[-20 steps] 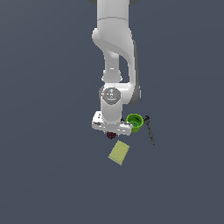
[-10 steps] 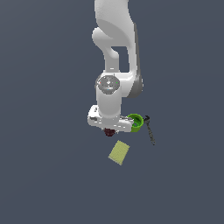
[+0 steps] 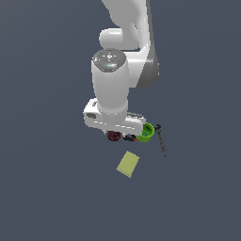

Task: Pick up a designated object from a clutter of objects.

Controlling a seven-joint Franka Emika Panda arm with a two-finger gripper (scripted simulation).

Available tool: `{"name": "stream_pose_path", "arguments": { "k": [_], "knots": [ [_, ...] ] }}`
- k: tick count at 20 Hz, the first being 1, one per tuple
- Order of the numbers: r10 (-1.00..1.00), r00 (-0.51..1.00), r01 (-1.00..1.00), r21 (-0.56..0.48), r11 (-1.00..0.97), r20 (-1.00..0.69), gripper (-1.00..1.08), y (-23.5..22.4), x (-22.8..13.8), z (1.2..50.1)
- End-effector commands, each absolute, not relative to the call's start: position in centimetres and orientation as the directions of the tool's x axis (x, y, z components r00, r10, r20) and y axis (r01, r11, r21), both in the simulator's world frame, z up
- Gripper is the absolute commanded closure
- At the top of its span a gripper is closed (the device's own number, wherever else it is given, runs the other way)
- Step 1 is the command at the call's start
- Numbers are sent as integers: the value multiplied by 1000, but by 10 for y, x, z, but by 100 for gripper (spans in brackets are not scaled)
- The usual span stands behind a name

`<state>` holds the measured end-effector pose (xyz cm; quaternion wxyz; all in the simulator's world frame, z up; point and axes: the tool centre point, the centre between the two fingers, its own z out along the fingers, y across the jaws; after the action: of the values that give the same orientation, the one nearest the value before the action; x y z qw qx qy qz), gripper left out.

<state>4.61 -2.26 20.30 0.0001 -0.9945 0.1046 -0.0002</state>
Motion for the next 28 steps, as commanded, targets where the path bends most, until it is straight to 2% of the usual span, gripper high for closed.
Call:
{"name": "stream_pose_path", "arguments": {
  "k": [1, 15, 28],
  "knots": [
    [-208, 978, -208, 0, -978, 0, 108, -26, 53, 229],
    [-208, 978, -208, 0, -978, 0, 108, -42, 91, 354],
    [-208, 978, -208, 0, -978, 0, 108, -48, 109, 402]
  ]
}}
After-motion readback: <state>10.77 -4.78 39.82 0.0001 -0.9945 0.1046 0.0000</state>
